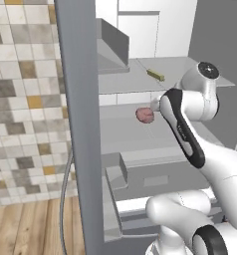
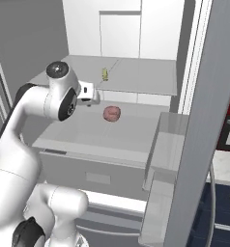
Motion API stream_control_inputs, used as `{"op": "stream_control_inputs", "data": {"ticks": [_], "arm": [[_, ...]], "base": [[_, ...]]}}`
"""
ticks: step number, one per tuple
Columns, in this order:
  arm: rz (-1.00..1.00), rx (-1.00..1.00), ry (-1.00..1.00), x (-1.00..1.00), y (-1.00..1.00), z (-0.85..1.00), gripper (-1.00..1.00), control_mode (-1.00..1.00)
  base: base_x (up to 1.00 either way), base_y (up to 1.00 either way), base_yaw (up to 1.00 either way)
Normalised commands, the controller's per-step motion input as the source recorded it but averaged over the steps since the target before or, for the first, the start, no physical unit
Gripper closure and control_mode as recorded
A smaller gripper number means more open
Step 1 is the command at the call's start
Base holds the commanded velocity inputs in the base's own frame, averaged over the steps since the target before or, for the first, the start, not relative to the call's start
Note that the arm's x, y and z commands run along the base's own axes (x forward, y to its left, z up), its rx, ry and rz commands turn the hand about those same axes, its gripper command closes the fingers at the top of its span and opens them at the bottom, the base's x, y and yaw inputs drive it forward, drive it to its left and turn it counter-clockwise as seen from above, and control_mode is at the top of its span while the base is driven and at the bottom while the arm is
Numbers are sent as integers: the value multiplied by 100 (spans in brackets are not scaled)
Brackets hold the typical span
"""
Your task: Pick the egg and butter from the fridge and place them by the bowl for mixing.
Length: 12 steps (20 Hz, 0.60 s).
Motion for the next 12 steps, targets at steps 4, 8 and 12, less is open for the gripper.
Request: {"op": "stream_control_inputs", "data": {"ticks": [4,8,12], "arm": [[-5,4,3,24,-19,67,-100,-100],[-2,6,4,35,-23,60,-100,-100],[0,2,-13,34,-23,9,-100,-100]], "base": [[0,0,0],[0,0,0],[0,0,0]]}}
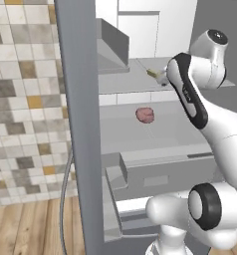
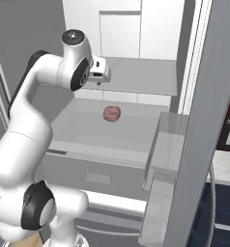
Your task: Pick the egg and butter from the fridge and place them by the bowl for mixing.
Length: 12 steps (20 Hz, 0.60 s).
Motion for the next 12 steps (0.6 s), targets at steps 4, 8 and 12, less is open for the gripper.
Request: {"op": "stream_control_inputs", "data": {"ticks": [4,8,12], "arm": [[-1,1,-5,52,-10,32,-100,-100],[0,0,0,56,0,6,-100,-100],[0,0,0,65,-3,-2,-100,-100]], "base": [[0,0,0],[0,0,0],[0,0,0]]}}
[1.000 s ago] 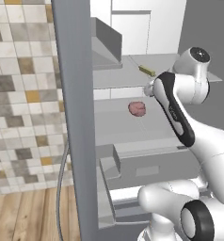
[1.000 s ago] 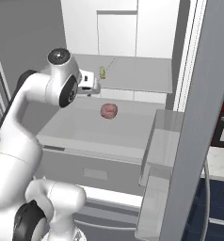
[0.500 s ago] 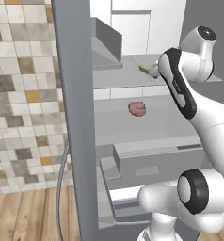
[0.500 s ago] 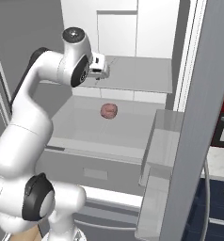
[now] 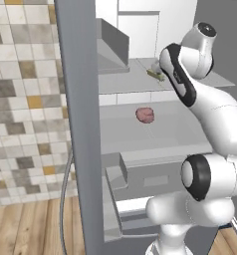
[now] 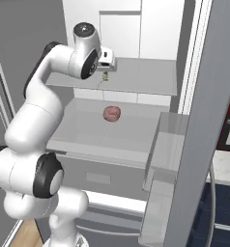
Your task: Pick the egg and butter from the fridge and place them by the bowl for mixing.
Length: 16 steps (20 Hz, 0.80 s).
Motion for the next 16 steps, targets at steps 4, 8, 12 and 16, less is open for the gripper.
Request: {"op": "stream_control_inputs", "data": {"ticks": [4,8,12,16], "arm": [[6,0,0,59,-1,-15,-100,-100],[11,0,1,48,-3,-17,-100,-100],[8,0,8,51,-7,-7,-100,-100],[3,0,13,40,0,-11,-100,-100]], "base": [[0,0,0],[0,0,0],[0,0,0],[0,0,0]]}}
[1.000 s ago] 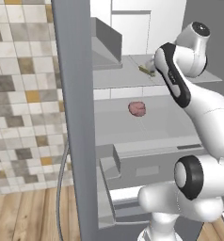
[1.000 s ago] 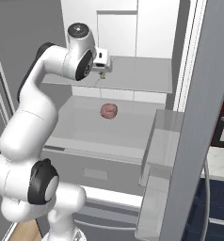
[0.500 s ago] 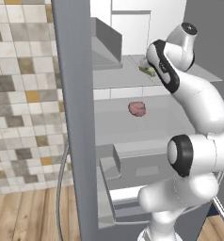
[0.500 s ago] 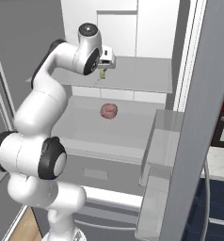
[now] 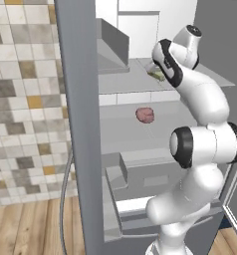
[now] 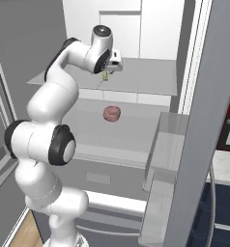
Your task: Pick the egg and butter from the fridge and place them by the bowl for mixing.
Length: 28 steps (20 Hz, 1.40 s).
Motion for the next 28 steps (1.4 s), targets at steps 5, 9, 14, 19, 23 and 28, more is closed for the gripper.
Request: {"op": "stream_control_inputs", "data": {"ticks": [5,9,14,19,23,28], "arm": [[0,0,7,38,0,-7,-100,-100],[0,0,5,28,1,-19,-100,-100],[0,0,3,30,4,-20,-100,-100],[0,0,9,23,6,-25,-100,-100],[0,0,2,33,1,-14,-100,-100],[0,1,0,13,0,-26,100,-100]], "base": [[0,0,0],[0,0,0],[0,0,0],[0,0,0],[0,0,0],[0,0,0]]}}
